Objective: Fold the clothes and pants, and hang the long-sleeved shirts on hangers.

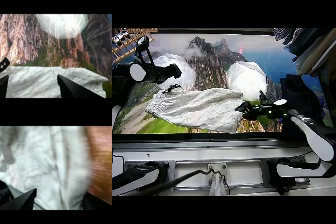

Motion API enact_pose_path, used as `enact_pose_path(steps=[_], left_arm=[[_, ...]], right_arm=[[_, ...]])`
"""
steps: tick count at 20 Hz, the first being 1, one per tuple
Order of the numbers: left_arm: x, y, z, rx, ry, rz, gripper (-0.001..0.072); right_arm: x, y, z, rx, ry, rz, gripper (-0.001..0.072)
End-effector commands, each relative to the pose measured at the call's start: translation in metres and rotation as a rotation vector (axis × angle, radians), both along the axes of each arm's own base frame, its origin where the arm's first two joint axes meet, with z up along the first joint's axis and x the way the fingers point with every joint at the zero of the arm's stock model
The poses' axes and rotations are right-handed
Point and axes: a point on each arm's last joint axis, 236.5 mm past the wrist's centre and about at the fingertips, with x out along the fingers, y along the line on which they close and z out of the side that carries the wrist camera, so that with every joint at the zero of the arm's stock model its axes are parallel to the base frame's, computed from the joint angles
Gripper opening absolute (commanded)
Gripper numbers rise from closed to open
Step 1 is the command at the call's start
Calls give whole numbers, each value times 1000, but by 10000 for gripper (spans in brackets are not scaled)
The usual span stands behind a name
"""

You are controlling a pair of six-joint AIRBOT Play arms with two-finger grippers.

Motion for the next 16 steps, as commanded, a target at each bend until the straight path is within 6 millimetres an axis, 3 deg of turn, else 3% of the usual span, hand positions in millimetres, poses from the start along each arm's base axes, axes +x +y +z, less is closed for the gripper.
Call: enact_pose_path(steps=[1, 2, 3, 4, 5, 6, 9, 13, 16], left_arm=[[1, -2, -3, 34, -10, -50, 640], [1, -2, -9, 49, -4, -68, 519], [2, -2, -18, 66, 9, -88, 351], [2, -6, -28, 79, 26, -108, 250], [1, -13, -42, 77, 56, -127, 81], [-2, -27, -56, 59, 93, -155, 7], [-31, -99, -102, 16, 215, -314, 6], [-83, -190, -151, 39, 296, -496, 6], [-126, -258, -175, -133, 406, -495, 6]], right_arm=[[13, 43, -9, -14, -27, 0, 572], [19, 50, -7, -24, -40, -6, 432], [24, 53, -3, -26, -48, -17, 186], [27, 54, 3, -18, -60, -11, 24], [27, 53, 10, -8, -68, 8, 19], [24, 48, 17, 3, -72, 32, 18], [7, 15, 42, -13, -53, 98, 18], [-13, -60, 89, -116, -71, 104, 18], [-20, -109, 135, -227, -120, 41, 17]])
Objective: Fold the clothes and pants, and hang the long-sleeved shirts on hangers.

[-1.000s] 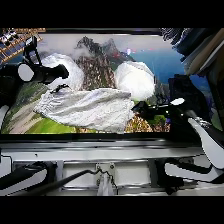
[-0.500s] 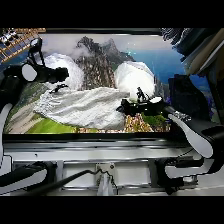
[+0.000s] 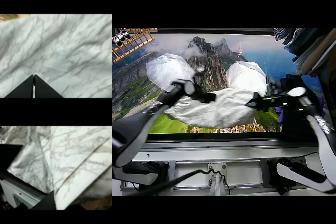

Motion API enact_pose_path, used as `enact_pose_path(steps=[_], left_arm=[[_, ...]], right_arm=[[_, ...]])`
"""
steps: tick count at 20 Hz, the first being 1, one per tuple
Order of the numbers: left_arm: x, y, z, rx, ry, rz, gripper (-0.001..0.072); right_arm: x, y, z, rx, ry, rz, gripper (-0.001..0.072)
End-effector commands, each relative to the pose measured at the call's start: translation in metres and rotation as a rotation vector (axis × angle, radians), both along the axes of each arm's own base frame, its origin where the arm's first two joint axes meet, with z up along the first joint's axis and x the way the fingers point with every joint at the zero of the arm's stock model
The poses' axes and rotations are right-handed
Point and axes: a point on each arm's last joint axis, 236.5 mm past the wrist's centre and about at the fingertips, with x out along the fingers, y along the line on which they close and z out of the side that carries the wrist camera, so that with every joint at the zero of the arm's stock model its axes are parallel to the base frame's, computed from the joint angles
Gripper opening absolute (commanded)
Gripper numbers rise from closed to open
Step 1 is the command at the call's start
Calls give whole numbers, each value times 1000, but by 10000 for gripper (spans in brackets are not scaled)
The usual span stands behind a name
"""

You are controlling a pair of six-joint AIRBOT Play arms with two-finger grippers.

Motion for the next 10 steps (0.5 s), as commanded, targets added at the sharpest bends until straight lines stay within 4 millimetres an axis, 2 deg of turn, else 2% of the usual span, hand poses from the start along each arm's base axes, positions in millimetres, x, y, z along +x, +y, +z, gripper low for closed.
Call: enact_pose_path(steps=[1, 4, 6, 8, 10], left_arm=[[-55, -89, -27, -180, 175, 19, 6], [-81, -148, -43, -326, 280, 93, 4], [-100, -181, -47, -386, 336, 71, 4], [-110, -213, -29, -481, 344, 21, 4], [-113, -225, -8, -558, 362, 11, 5]], right_arm=[[-23, -53, 46, -139, -36, -27, 17], [-25, -61, 96, -199, -161, -2, 17], [-27, -60, 121, -209, -202, 21, 17], [-29, -59, 134, -213, -213, 29, 17], [-27, -62, 136, -226, -223, 25, 17]])
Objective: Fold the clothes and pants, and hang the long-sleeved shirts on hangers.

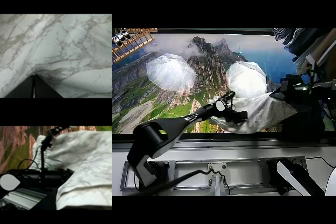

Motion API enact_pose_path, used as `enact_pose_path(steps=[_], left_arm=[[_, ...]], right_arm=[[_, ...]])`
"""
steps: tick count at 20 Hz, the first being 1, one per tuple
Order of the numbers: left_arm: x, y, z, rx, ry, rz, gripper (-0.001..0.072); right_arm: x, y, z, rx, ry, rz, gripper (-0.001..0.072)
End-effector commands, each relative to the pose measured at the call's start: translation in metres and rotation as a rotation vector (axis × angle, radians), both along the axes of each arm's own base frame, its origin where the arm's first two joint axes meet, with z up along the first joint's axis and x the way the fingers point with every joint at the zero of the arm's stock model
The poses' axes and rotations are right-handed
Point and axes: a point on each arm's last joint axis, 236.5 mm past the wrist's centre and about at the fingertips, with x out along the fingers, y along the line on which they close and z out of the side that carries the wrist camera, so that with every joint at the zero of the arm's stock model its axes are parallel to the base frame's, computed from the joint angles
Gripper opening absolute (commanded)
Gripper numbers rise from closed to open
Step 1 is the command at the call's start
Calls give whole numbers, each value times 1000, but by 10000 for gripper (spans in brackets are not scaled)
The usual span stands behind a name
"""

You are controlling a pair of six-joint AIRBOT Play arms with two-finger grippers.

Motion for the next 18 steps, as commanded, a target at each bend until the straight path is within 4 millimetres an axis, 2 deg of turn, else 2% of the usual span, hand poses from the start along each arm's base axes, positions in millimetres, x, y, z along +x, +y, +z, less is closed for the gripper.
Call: enact_pose_path(steps=[1, 3, 5, 6, 7, 9, 11, 12, 14, 17, 18], left_arm=[[-10, -31, 33, -156, 67, 3, 5], [3, -14, 61, -208, 42, -50, 5], [33, 16, 112, -287, -58, -79, 5], [54, 37, 142, -318, -142, -78, 5], [77, 67, 170, -320, -234, -60, 5], [117, 141, 209, -230, -403, -3, 5], [133, 218, 232, -101, -477, 79, 5], [132, 252, 241, -53, -491, 117, 5], [117, 300, 254, 13, -507, 180, 5], [86, 341, 260, 77, -552, 258, 5], [74, 351, 254, 109, -558, 270, 5]], right_arm=[[-5, -8, 10, -47, -7, -1, 17], [-7, -16, -1, -126, 8, 6, 17], [-8, -16, -11, -201, 13, 39, 18], [-8, -10, -14, -214, 14, 59, 17], [-6, 1, -16, -217, 13, 74, 17], [1, 33, -21, -216, -8, 120, 17], [4, 74, -36, -232, -10, 189, 17], [3, 98, -48, -240, -6, 235, 17], [1, 156, -80, -238, 7, 325, 18], [-5, 245, -138, -249, 5, 454, 27], [-10, 268, -152, -253, 10, 494, 206]])
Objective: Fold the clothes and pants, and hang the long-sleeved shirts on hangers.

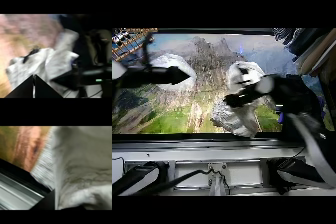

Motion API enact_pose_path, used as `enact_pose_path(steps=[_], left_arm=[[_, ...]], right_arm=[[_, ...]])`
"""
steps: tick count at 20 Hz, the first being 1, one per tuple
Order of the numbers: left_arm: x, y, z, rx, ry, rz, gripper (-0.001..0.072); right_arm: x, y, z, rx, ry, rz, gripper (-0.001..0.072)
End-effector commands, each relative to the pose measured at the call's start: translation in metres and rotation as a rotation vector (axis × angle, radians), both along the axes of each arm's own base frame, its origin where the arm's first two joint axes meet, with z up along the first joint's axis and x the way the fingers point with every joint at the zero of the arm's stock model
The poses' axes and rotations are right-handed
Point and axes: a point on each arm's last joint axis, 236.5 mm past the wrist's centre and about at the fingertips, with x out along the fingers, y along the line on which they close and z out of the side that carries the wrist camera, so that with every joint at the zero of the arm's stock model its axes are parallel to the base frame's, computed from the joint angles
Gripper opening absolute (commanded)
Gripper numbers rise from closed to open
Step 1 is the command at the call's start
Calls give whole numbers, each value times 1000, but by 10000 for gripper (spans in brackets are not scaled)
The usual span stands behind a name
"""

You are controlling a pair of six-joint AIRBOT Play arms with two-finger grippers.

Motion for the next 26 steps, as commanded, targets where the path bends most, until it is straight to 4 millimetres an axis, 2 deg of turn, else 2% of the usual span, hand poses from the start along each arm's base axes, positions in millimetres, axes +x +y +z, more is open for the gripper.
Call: enact_pose_path(steps=[1, 2, 4, 6, 7, 8, 10, 12, 13, 15, 16, 17, 18, 19, 20, 21, 23, 26], left_arm=[[-40, 53, -14, 120, -7, 109, 5], [-50, 61, -27, 149, 15, 133, 5], [-67, 69, -52, 186, 57, 149, 5], [-76, 70, -73, 181, 99, 165, 6], [-77, 70, -82, 174, 122, 179, 6], [-77, 71, -91, 171, 136, 192, 6], [-75, 73, -99, 165, 141, 214, 6], [-70, 75, -98, 162, 124, 232, 6], [-67, 76, -97, 161, 111, 243, 6], [-64, 77, -96, 160, 100, 253, 6], [-63, 78, -95, 160, 96, 256, 24], [-61, 78, -95, 160, 91, 261, 111], [-60, 79, -94, 159, 85, 267, 218], [-58, 80, -93, 158, 77, 274, 245], [-55, 81, -92, 157, 69, 282, 246], [-53, 82, -91, 157, 62, 290, 246], [-49, 84, -89, 155, 49, 302, 246], [-49, 84, -89, 156, 48, 302, 245]], right_arm=[[-20, 92, -55, -19, 7, 138, 460], [-28, 102, -57, -31, 21, 175, 540], [-32, 103, -46, -46, 3, 211, 525], [-28, 80, -33, -99, -21, 221, 497], [-24, 59, -25, -151, -31, 222, 469], [-18, 31, -18, -222, -46, 213, 469], [3, -40, 5, -407, -116, 145, 469], [26, -114, 31, -518, -199, -1, 468], [32, -153, 39, -541, -217, -105, 468], [29, -222, 32, -519, -197, -315, 469], [22, -244, 19, -471, -167, -411, 470], [12, -252, 0, -364, -113, -500, 470], [3, -245, -18, -230, -50, -533, 476], [-7, -227, -32, -70, 26, -546, 537], [-12, -209, -42, 70, 81, -548, 597], [-16, -197, -51, 150, 117, -550, 598], [-17, -190, -73, 189, 163, -567, 597], [-11, -184, -95, 220, 230, -587, 592]])
